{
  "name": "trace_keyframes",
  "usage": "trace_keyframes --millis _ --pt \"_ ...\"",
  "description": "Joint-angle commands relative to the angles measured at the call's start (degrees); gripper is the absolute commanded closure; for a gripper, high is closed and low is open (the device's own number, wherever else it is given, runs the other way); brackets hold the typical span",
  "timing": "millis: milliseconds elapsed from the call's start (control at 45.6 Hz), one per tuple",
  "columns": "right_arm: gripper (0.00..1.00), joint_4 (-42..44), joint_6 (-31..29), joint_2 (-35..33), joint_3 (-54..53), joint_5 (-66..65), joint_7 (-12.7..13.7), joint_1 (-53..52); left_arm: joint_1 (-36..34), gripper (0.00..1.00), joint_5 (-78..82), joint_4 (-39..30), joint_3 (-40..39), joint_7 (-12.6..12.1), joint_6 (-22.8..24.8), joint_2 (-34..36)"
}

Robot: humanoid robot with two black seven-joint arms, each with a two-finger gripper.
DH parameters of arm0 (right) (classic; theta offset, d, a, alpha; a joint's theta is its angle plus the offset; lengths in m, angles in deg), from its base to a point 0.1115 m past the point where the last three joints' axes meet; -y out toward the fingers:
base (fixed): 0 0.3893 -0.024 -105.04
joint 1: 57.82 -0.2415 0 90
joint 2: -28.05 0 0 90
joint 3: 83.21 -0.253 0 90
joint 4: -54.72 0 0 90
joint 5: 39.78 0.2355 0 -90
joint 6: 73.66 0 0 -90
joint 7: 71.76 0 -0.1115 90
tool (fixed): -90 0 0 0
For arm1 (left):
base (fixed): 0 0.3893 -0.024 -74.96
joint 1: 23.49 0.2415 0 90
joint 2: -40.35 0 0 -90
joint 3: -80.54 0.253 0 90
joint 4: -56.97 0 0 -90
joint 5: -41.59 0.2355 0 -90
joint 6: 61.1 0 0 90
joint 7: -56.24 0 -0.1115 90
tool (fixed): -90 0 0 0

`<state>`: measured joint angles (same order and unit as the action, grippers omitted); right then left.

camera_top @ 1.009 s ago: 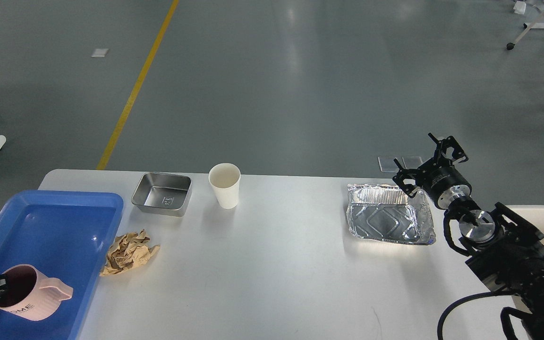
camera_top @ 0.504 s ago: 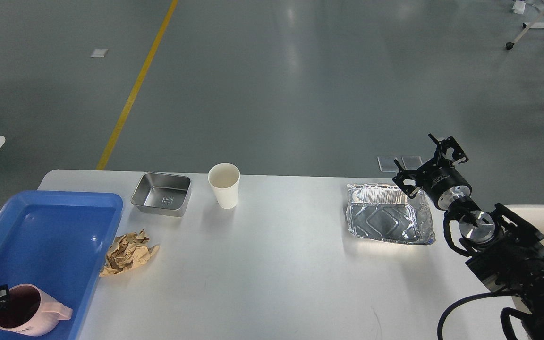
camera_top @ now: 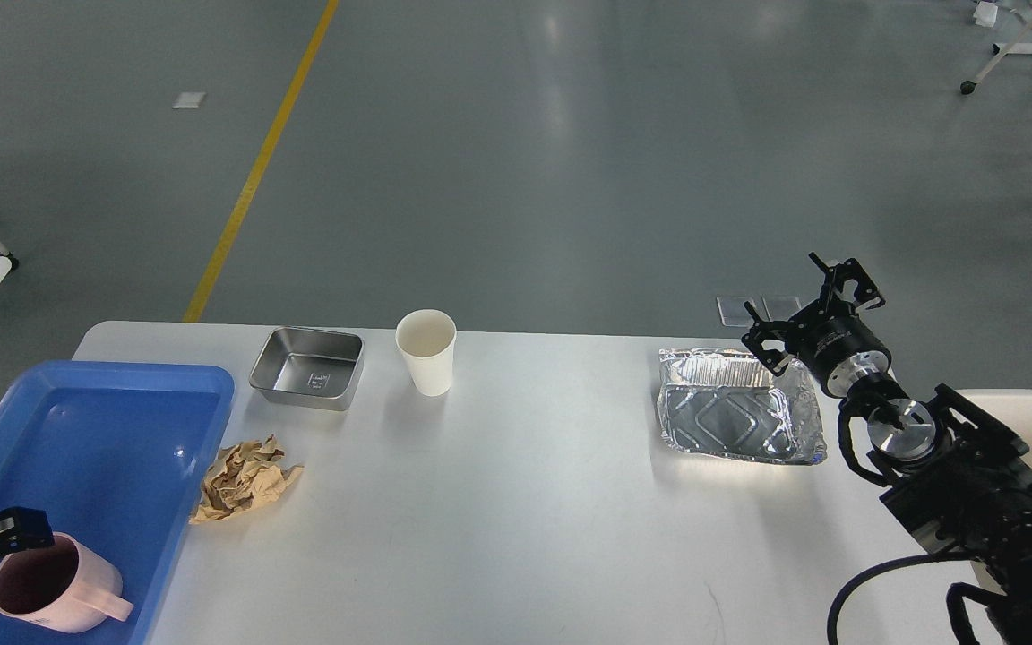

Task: Tidy desktop
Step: 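Lower the pink mug into the blue bin and release it, then move the left gripper toward the small steel tray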

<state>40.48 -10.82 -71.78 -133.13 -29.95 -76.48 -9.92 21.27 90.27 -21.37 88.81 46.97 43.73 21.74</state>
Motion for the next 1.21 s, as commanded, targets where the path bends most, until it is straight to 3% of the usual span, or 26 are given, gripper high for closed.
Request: trace_keyframes --millis 0,132,307,460,702,1184 --pt "0.0 -0.1 0.0 0.1 0.0 0.0 0.0 0.0 0.1 0.22 0.0 -0.3 -1.8 3.8 0.5 0.5" --pt "0.0 -0.1 0.0 0.2 0.0 0.0 0.0 0.0 -0.8 0.18 0.1 -0.6 -5.3 7.9 5.0 3.7" --pt "0.0 -0.1 0.1 0.2 0.0 0.0 0.0 -0.2 -0.7 0.18 0.0 -0.6 -16.5 8.1 13.6 7.2" --pt "0.0 0.0 0.2 0.2 0.0 0.0 0.0 -0.3 -0.8 0.18 0.0 -0.6 -26.3 8.0 18.0 8.9" --pt "0.0 0.0 0.3 0.2 0.0 0.0 0.0 -0.3 -1.0 0.18 -0.1 0.0 -38.8 7.9 18.7 9.1" --pt "0.0 -0.1 0.4 0.2 0.1 0.0 0.0 -0.2 -7.1 0.18 -0.3 1.1 -38.9 8.0 19.0 9.6"
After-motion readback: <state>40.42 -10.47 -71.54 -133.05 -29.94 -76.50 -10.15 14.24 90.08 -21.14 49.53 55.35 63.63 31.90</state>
